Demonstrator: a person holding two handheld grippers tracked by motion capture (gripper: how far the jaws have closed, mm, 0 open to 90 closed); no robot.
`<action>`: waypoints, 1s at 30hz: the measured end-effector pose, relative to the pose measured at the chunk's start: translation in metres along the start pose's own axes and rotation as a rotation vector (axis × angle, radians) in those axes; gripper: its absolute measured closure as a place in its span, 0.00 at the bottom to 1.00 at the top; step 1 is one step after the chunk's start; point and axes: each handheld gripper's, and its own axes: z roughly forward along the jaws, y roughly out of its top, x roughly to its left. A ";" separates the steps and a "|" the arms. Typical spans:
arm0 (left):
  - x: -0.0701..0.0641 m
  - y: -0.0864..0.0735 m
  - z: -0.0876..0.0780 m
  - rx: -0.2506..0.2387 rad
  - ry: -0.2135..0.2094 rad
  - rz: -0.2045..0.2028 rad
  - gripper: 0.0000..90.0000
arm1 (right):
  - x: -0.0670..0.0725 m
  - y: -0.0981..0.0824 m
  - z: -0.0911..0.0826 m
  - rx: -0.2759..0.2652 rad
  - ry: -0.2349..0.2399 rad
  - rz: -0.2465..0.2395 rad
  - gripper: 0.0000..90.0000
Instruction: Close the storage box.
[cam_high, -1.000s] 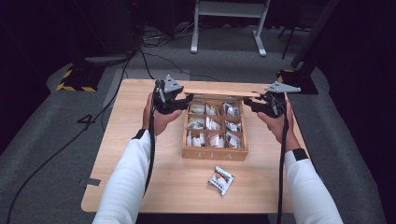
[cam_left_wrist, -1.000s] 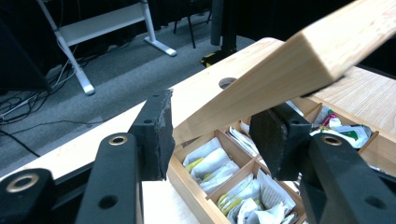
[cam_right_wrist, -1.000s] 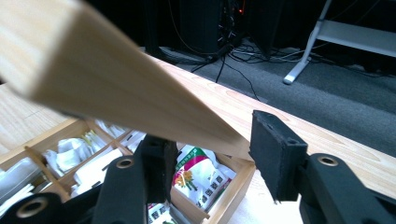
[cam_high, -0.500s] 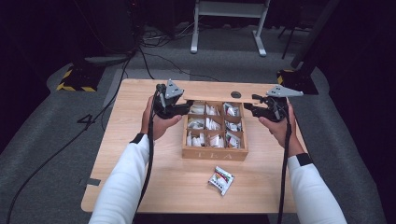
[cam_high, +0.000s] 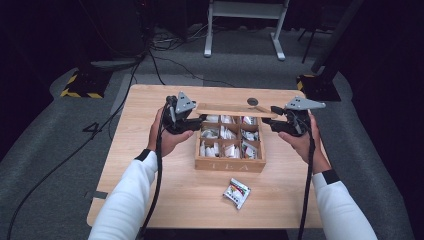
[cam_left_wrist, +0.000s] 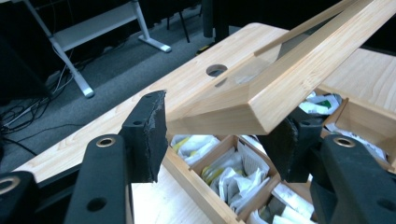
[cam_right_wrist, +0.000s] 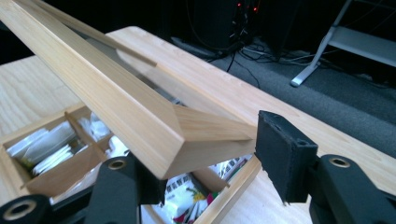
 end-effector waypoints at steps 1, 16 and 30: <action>0.000 -0.001 0.000 0.004 0.000 0.007 0.48 | 0.001 -0.001 0.000 0.005 0.002 -0.004 0.52; -0.009 -0.018 -0.001 0.043 -0.025 0.032 0.45 | 0.015 -0.013 -0.007 0.054 0.032 -0.063 0.45; -0.014 -0.032 0.000 0.074 -0.041 0.038 0.42 | 0.021 -0.029 -0.009 0.074 0.046 -0.058 0.42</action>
